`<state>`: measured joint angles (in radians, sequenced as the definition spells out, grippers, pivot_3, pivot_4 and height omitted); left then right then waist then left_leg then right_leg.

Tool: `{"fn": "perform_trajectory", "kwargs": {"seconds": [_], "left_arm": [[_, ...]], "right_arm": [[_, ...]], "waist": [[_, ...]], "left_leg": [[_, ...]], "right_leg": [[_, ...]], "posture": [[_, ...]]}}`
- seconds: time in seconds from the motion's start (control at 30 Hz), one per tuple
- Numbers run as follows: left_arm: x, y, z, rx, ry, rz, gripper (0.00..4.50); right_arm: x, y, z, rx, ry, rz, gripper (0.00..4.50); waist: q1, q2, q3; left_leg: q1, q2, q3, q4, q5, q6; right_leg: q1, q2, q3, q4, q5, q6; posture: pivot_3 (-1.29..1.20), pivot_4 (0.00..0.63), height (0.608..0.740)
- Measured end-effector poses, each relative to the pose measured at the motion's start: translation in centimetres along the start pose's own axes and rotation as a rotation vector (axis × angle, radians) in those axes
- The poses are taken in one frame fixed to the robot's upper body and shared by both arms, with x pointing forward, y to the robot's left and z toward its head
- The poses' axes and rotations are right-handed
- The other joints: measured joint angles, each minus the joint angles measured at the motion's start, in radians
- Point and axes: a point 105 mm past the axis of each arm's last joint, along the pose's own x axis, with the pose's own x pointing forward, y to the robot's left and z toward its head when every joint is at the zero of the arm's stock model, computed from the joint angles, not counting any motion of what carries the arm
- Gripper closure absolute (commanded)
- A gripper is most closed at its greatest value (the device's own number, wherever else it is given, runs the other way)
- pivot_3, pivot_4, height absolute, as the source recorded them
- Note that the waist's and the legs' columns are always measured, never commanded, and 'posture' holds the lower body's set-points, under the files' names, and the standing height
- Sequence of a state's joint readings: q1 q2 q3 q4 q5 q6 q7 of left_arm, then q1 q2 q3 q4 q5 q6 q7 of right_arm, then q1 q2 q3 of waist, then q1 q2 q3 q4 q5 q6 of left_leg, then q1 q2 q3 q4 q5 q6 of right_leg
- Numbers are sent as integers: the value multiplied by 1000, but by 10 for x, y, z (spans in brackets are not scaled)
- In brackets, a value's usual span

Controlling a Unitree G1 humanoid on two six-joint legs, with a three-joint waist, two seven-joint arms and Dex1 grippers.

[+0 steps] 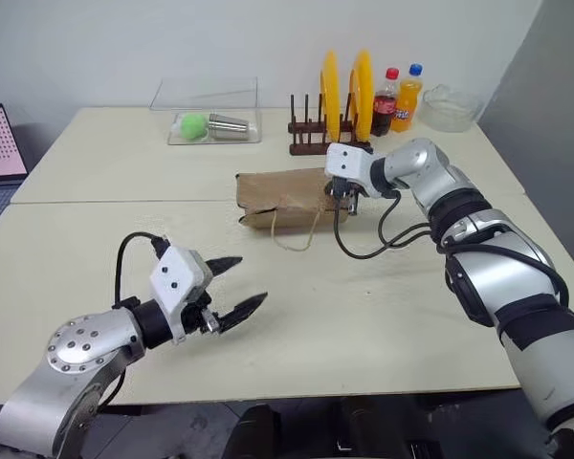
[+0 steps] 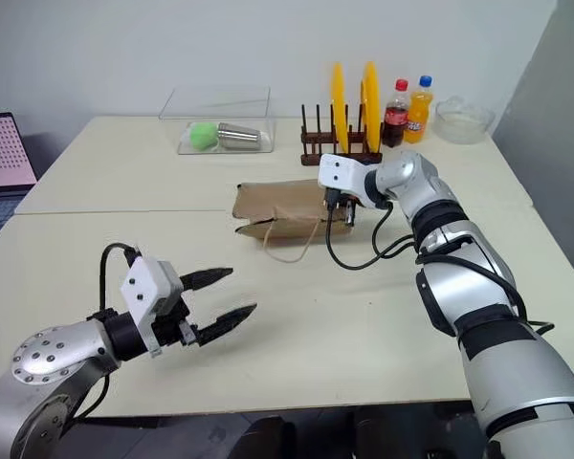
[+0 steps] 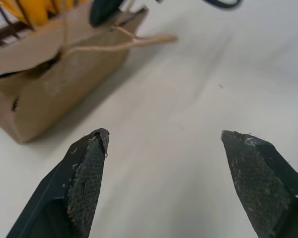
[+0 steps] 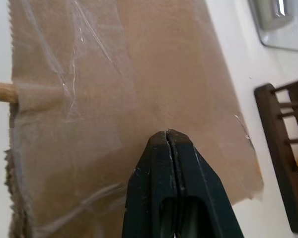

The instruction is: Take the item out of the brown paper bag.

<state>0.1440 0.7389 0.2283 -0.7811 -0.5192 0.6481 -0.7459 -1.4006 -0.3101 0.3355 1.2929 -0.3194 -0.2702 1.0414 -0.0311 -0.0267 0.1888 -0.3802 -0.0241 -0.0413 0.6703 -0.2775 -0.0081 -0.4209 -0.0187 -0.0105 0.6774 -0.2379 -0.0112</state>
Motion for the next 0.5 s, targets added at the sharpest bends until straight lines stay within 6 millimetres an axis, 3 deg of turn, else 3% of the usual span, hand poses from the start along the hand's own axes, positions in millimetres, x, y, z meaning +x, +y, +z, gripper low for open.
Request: {"fn": "perform_trajectory", "kwargs": {"seconds": [0.13, 0.3, 0.5], "left_arm": [[-4, -5, -1, -5, 20, -57, 662], [-19, 2, 12, 21, 30, -121, 662], [-21, 2, 17, 129, 74, -220, 662]], "right_arm": [[1, 7, 3, -6, -36, 41, 4478], [-2, 10, 16, -26, -122, 73, 4478], [-24, 24, 23, -61, -243, 94, 4478]], "waist": [[0, 0, 0], [0, 1, 0], [5, 1, 1]], "left_leg": [[1, 0, 0, -2, 0, 0], [2, 0, -1, -5, 0, 0], [0, 0, -2, -6, 0, 0]], "right_leg": [[0, 0, 0, 0, -1, -1], [-1, 0, -1, 0, -2, -2], [0, 0, -2, -3, -2, -2]], "posture": [[0, 150, 740], [0, 150, 740], [0, 150, 740]]}}
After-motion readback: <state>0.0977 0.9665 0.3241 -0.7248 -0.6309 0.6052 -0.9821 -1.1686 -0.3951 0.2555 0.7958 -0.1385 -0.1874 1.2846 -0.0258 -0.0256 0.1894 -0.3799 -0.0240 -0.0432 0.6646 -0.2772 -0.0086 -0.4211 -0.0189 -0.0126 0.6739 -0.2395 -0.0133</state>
